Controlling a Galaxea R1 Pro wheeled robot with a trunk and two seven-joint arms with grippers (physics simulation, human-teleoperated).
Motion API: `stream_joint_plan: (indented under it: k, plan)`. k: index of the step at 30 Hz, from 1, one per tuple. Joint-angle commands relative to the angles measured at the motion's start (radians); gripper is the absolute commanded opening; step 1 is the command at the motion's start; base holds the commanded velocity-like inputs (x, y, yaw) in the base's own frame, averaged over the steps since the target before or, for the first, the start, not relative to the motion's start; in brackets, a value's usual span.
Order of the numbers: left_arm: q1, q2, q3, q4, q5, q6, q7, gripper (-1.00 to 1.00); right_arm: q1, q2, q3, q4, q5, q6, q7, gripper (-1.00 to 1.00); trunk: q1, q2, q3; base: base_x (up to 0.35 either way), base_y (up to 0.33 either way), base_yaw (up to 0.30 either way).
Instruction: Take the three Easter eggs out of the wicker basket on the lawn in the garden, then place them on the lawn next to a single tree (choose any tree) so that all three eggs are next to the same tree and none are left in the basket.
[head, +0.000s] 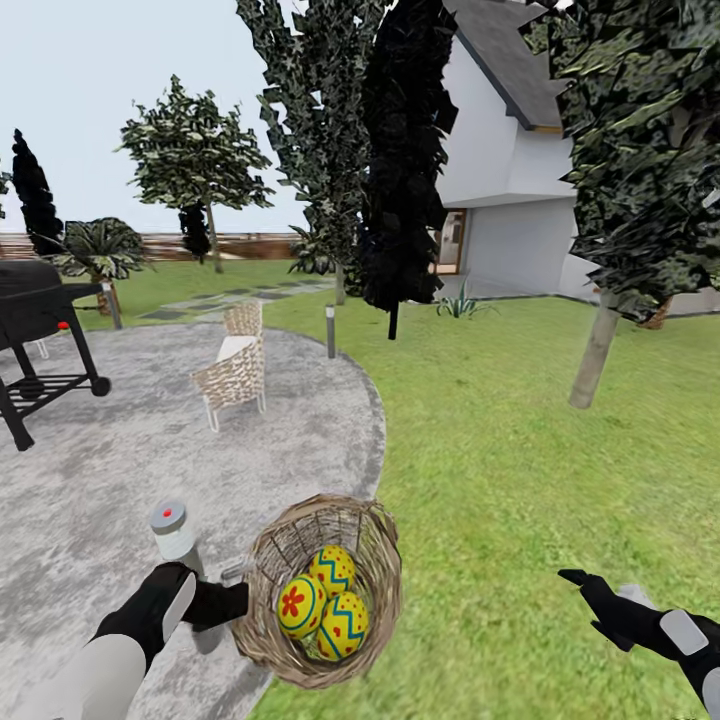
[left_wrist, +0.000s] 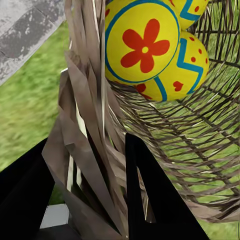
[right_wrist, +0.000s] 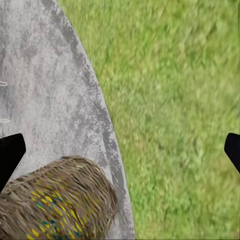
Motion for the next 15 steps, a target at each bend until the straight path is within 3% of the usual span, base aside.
stream_joint_plan:
  k: [1, 15]
  plan:
    - [0.000, 0.000, 0.007, -0.002, 0.018, 0.009, -0.003, -1.00, -0.001, 0.001, -0.006, 0.000, 0.001, 0.005, 0.001, 1.00, 0.001, -0.001, 0.000, 0.332, 0.000, -0.272]
    - [0.000, 0.001, 0.007, -0.002, 0.018, 0.009, -0.004, -1.00, -0.001, 0.001, -0.006, 0.000, 0.001, 0.005, 0.002, 1.00, 0.001, -0.001, 0.000, 0.333, 0.000, -0.265]
